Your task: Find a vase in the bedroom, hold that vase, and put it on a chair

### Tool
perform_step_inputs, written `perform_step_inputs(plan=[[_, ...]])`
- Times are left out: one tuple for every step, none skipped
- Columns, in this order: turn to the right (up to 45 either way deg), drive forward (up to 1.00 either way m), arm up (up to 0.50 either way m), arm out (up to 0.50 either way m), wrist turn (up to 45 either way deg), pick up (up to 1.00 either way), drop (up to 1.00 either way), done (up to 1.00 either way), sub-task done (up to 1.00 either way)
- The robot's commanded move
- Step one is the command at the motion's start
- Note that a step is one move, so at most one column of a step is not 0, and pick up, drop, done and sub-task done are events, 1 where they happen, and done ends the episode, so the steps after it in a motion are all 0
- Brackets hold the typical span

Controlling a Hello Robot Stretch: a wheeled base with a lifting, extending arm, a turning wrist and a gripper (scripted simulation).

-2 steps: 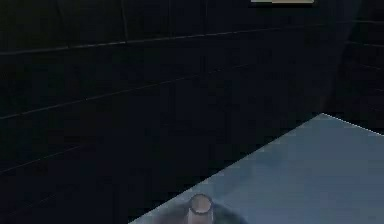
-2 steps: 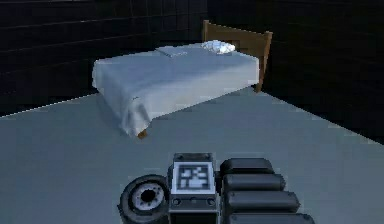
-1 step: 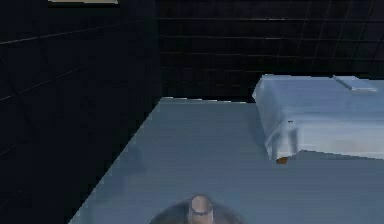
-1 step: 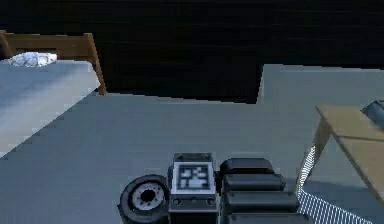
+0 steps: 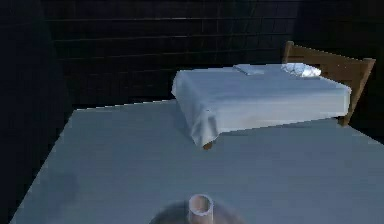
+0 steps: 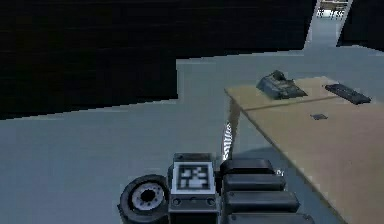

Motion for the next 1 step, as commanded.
perform_step_inputs(plan=[[45.0, 0.0, 0.0, 0.0, 0.0, 0.0, 0.0, 0.0, 0.0]])
